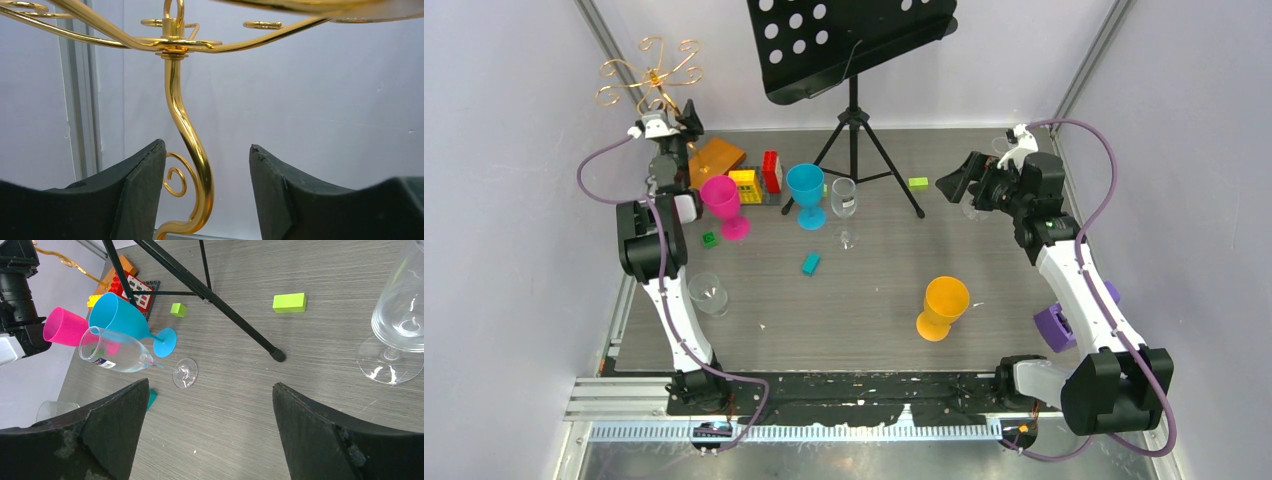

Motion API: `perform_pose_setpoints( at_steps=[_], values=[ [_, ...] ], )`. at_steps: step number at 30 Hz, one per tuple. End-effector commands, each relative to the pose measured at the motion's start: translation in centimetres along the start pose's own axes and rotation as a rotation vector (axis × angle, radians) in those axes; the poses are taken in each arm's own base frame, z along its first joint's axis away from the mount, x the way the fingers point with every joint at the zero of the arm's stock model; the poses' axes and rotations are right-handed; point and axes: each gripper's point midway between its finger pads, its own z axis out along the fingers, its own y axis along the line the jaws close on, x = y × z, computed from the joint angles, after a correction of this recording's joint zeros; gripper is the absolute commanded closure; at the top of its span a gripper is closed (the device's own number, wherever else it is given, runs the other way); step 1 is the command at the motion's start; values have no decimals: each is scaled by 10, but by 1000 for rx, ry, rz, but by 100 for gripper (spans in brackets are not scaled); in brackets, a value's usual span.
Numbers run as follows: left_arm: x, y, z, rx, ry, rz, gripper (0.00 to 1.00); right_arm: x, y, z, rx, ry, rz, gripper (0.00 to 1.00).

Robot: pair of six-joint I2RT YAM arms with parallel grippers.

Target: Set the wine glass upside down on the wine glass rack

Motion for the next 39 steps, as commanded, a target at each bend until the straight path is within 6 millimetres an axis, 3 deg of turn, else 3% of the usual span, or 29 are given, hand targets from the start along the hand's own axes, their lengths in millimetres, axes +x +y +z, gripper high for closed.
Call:
perform_pose_setpoints(
  at_steps=[1,6,11,16,26,39],
  values=[
    [-2,3,4,-7,-19,18,40,-26,17,-3,-51,-64,-42,0],
    [0,2,1,-4,-19,11,49,-27,18,-4,-54,-67,-42,0],
    [2,2,-1,-7,-18,2,68,-26,19,-4,-58,-64,-38,0],
    [3,3,-1,-13,-23,-7,75,-29,22,-5,-66,-70,-40,0],
    [1,1,-2,-3,-27,-16,100,-29,23,-8,-64,-76,-40,0],
    [-24,5,-3,-45,-57,-3,100,-29,24,-8,-73,-77,-38,0]
  ],
)
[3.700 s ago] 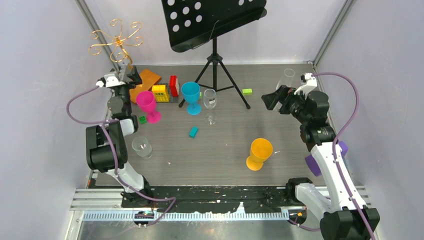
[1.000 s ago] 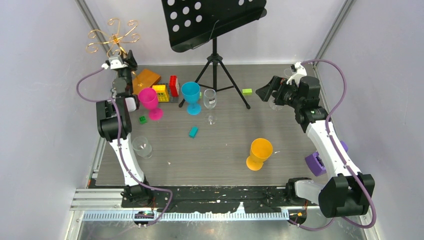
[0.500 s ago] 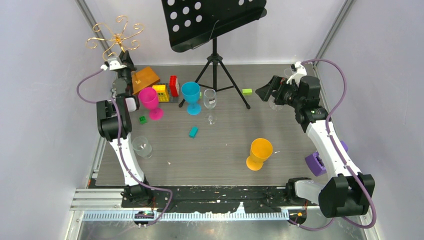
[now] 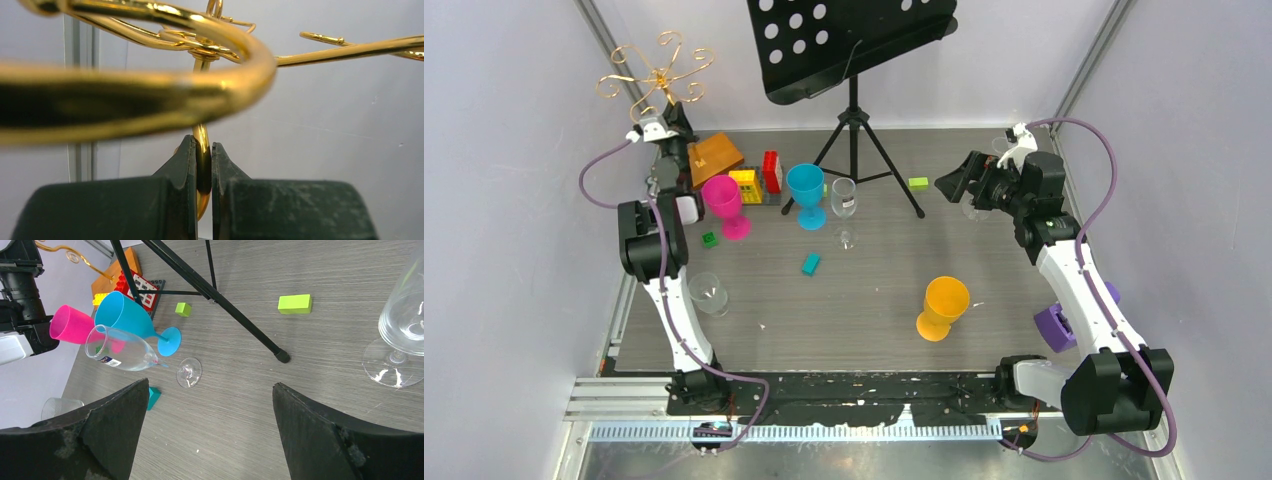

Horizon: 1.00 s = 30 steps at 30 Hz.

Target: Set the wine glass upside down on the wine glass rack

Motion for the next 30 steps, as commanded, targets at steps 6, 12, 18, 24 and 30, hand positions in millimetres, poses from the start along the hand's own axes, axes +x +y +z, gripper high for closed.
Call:
perform_pose_setpoints(
  at_steps=[6,12,18,24,30],
  values=[
    [-48,-3,7,-20,-78,51,100,-27,20,-7,-60,-80,-35,0],
    [-68,-4,13,-34,-117,11,100,-27,22,-6,-71,-80,-32,0],
    [-80,0,16,-78,-108,-35,100,-28,24,-8,-74,-84,-35,0],
    [-82,3,21,-83,-13,-117,100,-27,24,-9,-77,-84,-32,0],
    [-78,-4,24,-13,124,-144,100,-28,25,-8,-85,-85,-28,0]
  ],
)
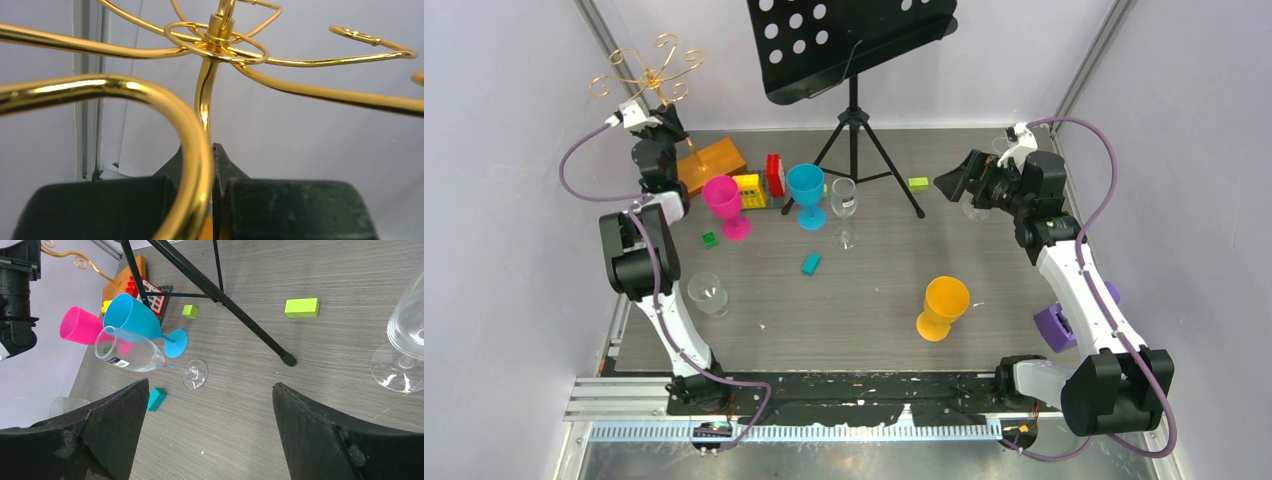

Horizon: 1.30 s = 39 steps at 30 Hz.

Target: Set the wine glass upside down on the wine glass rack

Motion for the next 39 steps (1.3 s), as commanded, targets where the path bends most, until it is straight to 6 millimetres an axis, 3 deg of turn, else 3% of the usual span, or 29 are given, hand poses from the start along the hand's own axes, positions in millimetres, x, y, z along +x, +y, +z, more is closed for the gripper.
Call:
perform_pose_setpoints(
  at_steps=[1,12,14,19,26,33,39],
  values=[
    [-68,-29,11,109,-44,-42,100,-25,21,-7,-65,-76,-36,0],
    [-43,-22,8,136,79,-38,99,-23,21,-5,-74,-71,-30,0],
    [-38,-18,5,126,81,-28,92,-23,22,-5,-75,-71,-29,0],
    [-38,-4,-7,54,14,-13,61,-22,21,-5,-76,-69,-28,0],
    [-35,-3,-13,-13,-50,34,37,-22,22,-6,-78,-70,-30,0],
    [-28,-16,-7,-94,-83,129,29,-22,21,-6,-74,-71,-36,0],
    [-19,-9,-4,-186,-88,198,30,-23,22,-8,-74,-73,-45,0]
  ],
)
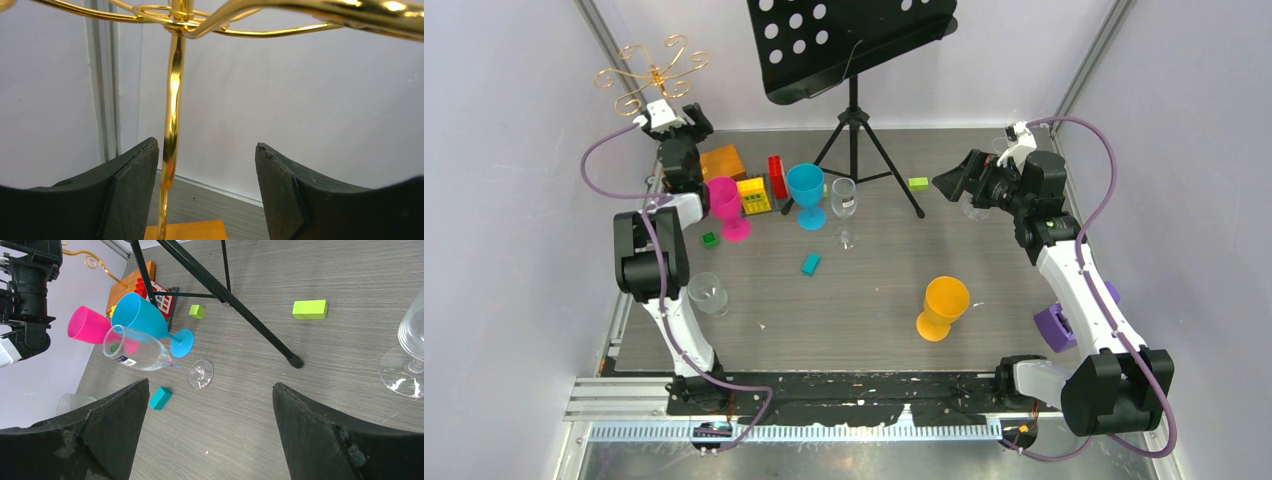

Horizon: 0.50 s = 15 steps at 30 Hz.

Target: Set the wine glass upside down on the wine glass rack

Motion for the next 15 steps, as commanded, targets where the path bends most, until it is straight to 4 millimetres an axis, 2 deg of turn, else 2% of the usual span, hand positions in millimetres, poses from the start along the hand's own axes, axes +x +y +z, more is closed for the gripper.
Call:
perform_pose_setpoints(
  at_steps=[1,15],
  values=[
    [-29,17,12,-117,-119,75,30,-21,16,-7,-43,-70,-51,0],
    [-6,32,34,-170,-76,101,38,-20,14,-4,-40,-63,-51,0]
  ],
)
